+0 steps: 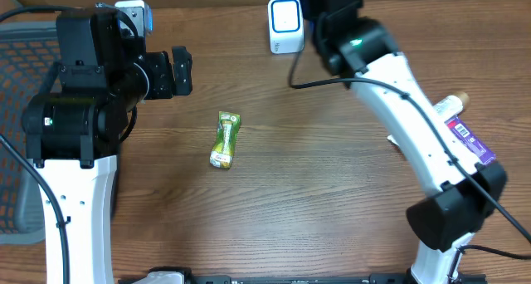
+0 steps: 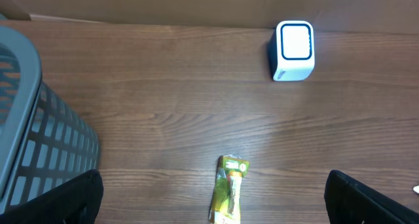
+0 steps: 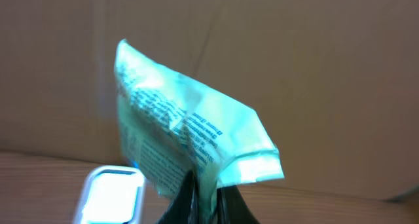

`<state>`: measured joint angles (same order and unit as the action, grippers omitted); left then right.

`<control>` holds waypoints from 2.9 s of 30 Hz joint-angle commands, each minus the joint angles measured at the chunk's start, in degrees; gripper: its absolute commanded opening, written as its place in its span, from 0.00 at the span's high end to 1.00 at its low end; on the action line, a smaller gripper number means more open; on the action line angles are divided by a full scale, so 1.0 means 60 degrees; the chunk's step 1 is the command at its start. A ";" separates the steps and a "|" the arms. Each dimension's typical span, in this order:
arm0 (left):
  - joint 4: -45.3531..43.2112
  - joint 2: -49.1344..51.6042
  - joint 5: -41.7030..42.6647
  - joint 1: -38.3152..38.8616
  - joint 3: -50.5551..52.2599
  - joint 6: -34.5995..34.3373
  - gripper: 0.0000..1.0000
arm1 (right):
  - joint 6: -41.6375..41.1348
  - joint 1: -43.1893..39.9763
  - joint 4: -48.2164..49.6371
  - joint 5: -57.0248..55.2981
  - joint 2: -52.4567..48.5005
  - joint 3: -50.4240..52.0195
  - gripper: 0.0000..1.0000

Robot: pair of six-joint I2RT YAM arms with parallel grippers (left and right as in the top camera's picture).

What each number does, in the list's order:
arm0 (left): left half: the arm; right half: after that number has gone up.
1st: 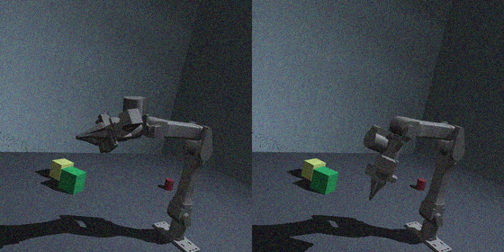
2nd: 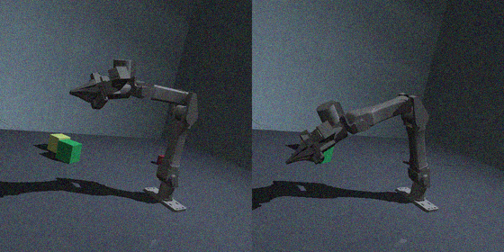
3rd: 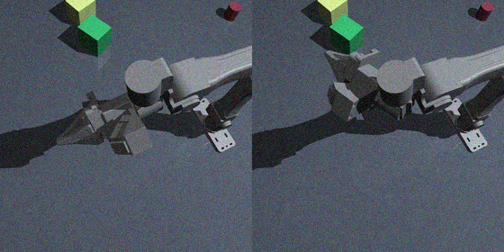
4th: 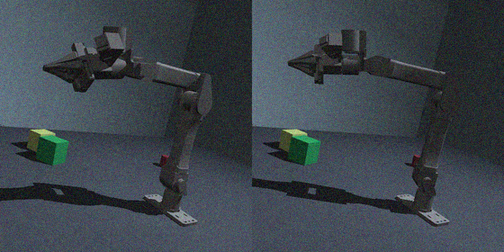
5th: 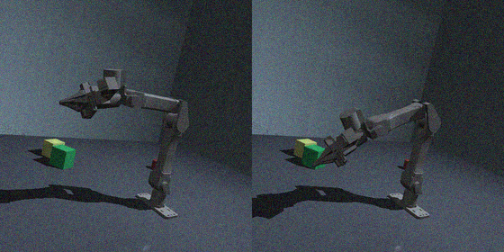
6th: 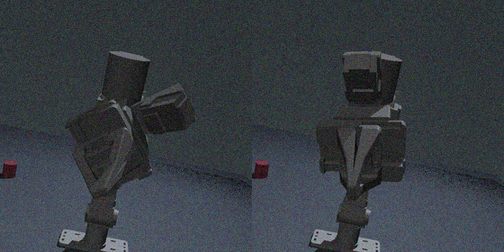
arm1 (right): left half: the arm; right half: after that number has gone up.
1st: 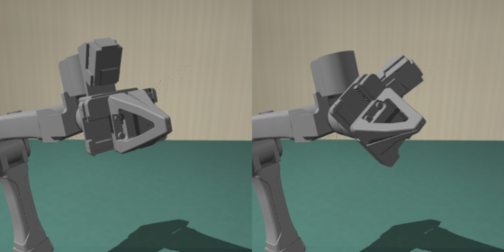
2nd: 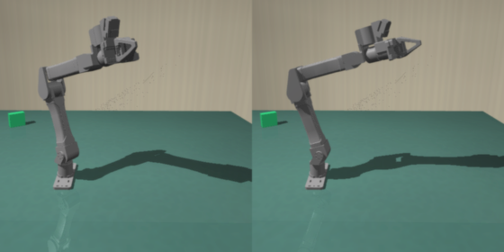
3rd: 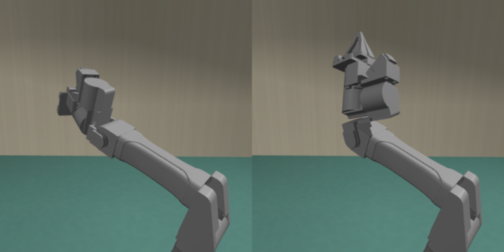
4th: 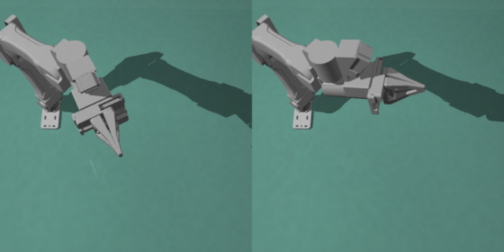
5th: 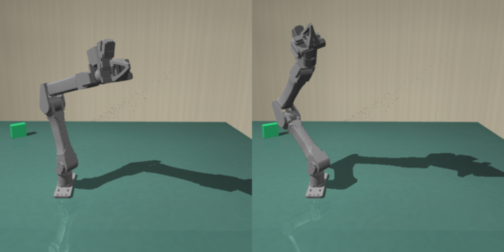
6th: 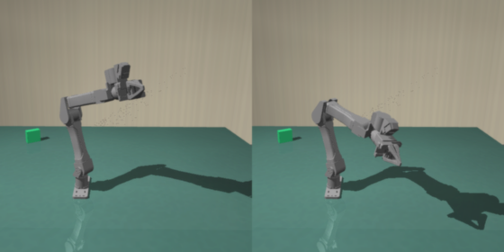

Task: Scan the item barcode
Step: 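Hold the wipes pack in front of the scanner with right gripper, then carry the wipes pack right and release it near the purple bag, then move the right gripper to the green juice pouch and grasp it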

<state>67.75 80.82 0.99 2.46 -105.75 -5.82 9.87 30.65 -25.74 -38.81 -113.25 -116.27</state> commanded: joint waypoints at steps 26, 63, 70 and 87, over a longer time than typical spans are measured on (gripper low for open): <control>-0.0004 0.0076 -0.0055 -0.0033 -0.0080 0.0117 0.01 | 0.8411 0.0382 0.3450 -0.1239 -0.3738 0.0073 0.96; -0.0004 0.0076 -0.0055 -0.0033 -0.0080 0.0117 0.00 | -0.4160 -0.1246 -0.9337 0.7304 0.1563 0.0393 0.96; -0.0007 0.0076 -0.0055 -0.0033 -0.0080 0.0117 0.00 | -0.5854 -0.4284 -0.7763 0.4885 0.1563 0.3854 0.96; -0.0007 0.0076 -0.0055 -0.0033 -0.0080 0.0117 0.00 | -0.3311 -0.5974 -0.6229 1.0076 0.1570 0.4743 0.00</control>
<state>67.77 80.82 0.99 2.46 -105.75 -5.82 -16.64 -7.88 -63.24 3.29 -104.57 -84.23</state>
